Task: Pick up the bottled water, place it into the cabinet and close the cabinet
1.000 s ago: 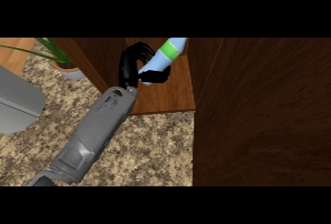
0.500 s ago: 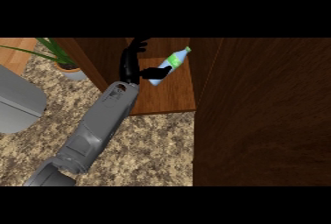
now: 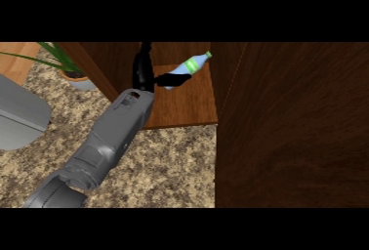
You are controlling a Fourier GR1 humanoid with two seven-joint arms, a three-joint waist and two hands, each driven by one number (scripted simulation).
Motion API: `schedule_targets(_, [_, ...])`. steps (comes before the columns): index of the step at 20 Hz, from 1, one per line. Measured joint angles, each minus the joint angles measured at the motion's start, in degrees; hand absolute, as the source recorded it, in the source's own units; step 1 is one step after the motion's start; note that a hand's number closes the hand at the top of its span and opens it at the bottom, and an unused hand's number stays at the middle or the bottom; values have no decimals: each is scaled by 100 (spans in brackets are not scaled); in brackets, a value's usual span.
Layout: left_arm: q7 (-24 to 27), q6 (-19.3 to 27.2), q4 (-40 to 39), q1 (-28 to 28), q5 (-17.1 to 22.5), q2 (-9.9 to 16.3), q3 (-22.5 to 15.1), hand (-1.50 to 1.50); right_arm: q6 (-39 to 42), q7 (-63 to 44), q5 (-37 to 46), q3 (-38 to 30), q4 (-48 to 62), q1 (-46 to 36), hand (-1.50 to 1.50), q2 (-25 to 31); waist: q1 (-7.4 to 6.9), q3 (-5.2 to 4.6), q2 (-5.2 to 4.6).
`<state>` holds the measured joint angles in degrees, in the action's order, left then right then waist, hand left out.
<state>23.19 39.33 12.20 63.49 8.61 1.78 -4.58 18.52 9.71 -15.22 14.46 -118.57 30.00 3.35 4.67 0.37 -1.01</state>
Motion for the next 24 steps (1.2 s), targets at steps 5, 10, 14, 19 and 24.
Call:
schedule_targets(5, [532,-448,90,8,209,-9,279,-150,57,199,33,-33,87,74,-150,15,-29,-15,-12])
schedule_targets(10, [989,-1159,224,16,484,-58,576,-150,51,170,-3,-88,-26,138,-150,74,-94,-28,-25])
schedule_targets(14, [1352,-1645,405,-94,556,-172,641,-150,-39,84,1,-101,-115,123,-150,59,-195,-13,18])
schedule_targets(19, [1591,-2045,687,-272,575,-195,381,-150,-132,110,100,-27,-156,245,-150,8,-265,-1,42])
schedule_targets(24, [1564,-2344,1050,-446,751,-197,53,-150,-173,4,-15,-150,-295,280,-150,64,-338,-2,51])
